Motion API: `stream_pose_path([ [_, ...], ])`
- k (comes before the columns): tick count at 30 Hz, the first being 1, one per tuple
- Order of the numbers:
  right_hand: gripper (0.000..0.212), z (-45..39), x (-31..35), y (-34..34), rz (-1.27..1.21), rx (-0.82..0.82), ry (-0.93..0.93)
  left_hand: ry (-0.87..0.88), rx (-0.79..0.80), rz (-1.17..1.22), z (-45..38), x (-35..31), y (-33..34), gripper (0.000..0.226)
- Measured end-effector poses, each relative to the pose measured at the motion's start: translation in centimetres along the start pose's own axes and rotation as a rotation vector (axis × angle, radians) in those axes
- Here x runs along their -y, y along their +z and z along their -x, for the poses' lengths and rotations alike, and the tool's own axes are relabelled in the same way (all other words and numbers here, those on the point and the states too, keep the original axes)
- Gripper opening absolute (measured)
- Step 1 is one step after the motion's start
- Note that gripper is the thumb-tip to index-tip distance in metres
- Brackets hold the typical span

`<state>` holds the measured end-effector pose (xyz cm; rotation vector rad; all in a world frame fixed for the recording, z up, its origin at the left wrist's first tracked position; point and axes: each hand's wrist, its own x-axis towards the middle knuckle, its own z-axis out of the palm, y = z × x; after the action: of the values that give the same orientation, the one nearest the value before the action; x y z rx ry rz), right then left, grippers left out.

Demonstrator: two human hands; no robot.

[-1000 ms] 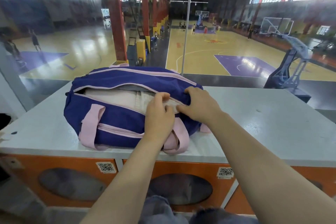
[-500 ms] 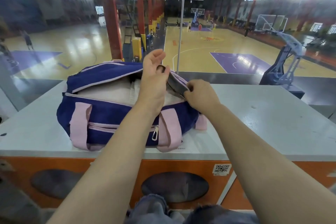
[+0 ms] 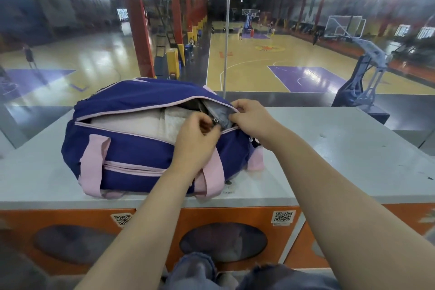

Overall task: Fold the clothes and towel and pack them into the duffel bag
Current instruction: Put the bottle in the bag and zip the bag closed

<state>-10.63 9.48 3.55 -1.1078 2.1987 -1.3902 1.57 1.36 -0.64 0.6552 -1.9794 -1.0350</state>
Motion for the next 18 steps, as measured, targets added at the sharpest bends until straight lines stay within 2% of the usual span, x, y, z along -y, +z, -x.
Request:
stream_pose_path([
  [2, 0.023, 0.3, 0.0, 0.0, 0.018, -0.004, -0.011, 0.009, 0.027, -0.086, -0.1, 0.4, 0.4, 0.015],
  [6, 0.021, 0.8, -0.1, 0.1, 0.048, 0.013, -0.015, 0.013, -0.05, -0.101, -0.1, 0.8, 0.7, 0.01],
  [9, 0.009, 1.1, -0.1, 0.1, 0.043, 0.08, 0.014, 0.023, -0.064, -0.099, 0.1, 1.0, 0.9, 0.01],
  [11, 0.019, 0.8, -0.3, 0.2, 0.081, 0.113, 0.009, 0.028, -0.055, -0.093, 0.2, 1.1, 1.0, 0.011],
  [15, 0.008, 0.2, -0.7, 0.9, 0.325, 0.006, -0.05, 0.042, -0.01, -0.117, 0.0, 1.4, 1.3, 0.014],
  [18, 0.012, 0.4, -0.6, 1.3, 0.424, -0.02, -0.06, 0.073, -0.039, -0.109, 0.1, 1.7, 1.2, 0.006],
])
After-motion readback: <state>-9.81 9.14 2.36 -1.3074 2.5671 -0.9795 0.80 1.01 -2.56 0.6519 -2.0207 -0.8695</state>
